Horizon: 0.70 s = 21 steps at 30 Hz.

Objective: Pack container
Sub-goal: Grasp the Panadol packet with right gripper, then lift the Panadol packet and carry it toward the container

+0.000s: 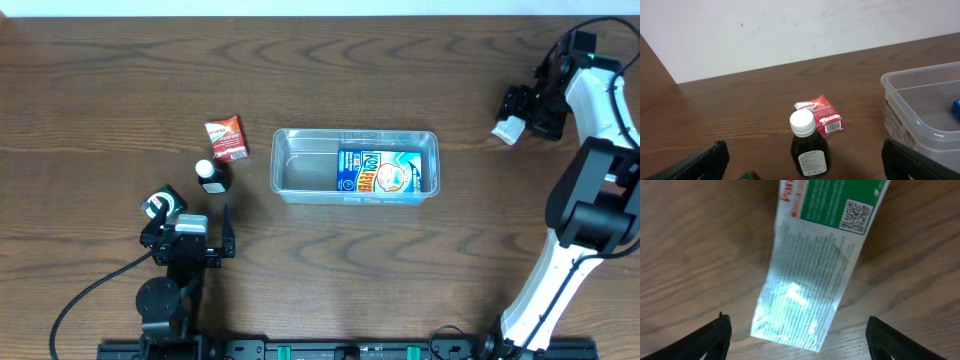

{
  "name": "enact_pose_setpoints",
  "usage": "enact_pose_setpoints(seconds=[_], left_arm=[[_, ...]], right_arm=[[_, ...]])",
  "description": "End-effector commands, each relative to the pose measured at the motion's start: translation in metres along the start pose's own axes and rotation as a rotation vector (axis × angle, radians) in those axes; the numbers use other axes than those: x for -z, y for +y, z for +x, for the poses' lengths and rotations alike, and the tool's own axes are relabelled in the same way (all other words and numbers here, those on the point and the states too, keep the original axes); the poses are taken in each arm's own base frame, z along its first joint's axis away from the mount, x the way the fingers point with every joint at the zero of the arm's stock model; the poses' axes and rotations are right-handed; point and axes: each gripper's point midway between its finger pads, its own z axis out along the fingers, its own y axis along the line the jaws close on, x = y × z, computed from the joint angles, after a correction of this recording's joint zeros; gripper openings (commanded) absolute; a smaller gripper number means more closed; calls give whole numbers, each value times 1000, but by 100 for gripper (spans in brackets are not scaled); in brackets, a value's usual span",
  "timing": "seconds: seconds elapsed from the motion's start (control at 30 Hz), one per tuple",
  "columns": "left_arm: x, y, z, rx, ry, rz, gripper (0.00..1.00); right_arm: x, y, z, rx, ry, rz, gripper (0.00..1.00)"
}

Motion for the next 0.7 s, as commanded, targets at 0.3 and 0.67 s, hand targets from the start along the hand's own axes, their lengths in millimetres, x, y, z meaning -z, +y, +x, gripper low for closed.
enact_pose_setpoints(seconds=[0.3,0.67], left_arm=[[-2,-3,14,7,33,8,98],[-2,-3,14,7,33,8,98]], right_arm=[[-6,-16,-3,-31,-7,70,82],[-6,-19,-3,-31,-9,86,81]])
